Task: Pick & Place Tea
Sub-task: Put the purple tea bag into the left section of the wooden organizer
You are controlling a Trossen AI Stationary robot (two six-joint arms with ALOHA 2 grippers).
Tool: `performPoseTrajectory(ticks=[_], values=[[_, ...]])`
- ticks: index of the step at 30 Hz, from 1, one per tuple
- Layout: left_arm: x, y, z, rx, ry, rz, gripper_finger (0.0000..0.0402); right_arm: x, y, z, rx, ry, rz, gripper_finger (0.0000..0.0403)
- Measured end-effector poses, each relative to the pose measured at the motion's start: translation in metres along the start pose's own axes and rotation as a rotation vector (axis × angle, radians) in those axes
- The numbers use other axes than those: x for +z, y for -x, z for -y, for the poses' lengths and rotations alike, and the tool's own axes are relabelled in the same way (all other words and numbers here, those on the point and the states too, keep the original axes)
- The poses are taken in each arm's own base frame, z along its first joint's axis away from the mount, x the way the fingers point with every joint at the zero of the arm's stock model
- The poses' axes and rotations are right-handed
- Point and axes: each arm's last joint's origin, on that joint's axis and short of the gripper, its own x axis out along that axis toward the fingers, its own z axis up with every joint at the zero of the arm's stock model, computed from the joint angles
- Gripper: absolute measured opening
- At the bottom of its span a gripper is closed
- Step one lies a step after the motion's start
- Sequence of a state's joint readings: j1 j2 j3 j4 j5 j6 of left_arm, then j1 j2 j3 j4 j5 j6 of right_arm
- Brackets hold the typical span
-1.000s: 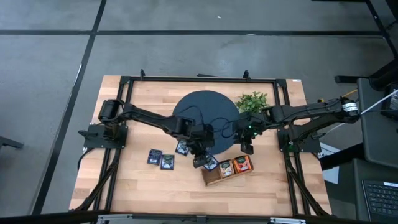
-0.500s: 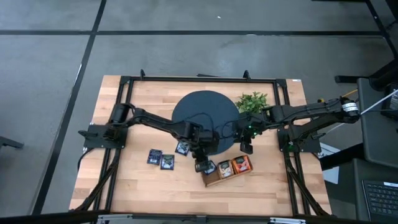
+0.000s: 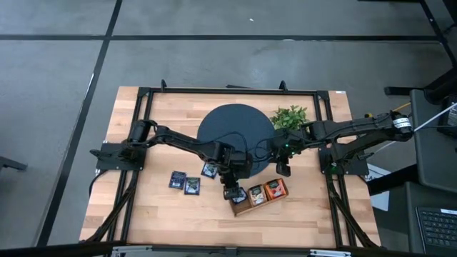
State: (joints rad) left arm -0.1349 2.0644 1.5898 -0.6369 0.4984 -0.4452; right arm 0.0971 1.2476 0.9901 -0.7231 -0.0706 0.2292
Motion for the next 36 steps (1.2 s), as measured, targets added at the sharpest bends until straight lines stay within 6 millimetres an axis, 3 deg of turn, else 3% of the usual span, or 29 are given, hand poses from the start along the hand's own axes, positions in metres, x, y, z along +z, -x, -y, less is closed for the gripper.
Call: performPoseTrajectory(ticks=[14,20,27,32,36], values=[[0.001,0.002,-0.002,-0.002,-0.008,-0.001,0.0094,0.001,0.0,0.0,0.0,0.028,0.007,0.0103],[0.002,0.025,-0.007,-0.03,0.022,-0.009,0.0099,0.001,0.0,0.0,0.0,0.03,0.008,0.0103],[0.0,0.052,-0.001,0.06,-0.132,0.062,0.009,0.001,0.0,0.0,0.001,0.029,0.008,0.0103],[-0.016,0.054,0.003,0.246,-0.207,0.077,0.0088,0.001,0.0,0.0,0.0,0.029,0.007,0.0103],[-0.037,0.046,-0.005,0.327,-0.153,0.047,0.0087,0.001,0.0,0.0,-0.019,0.029,0.012,0.0103]])
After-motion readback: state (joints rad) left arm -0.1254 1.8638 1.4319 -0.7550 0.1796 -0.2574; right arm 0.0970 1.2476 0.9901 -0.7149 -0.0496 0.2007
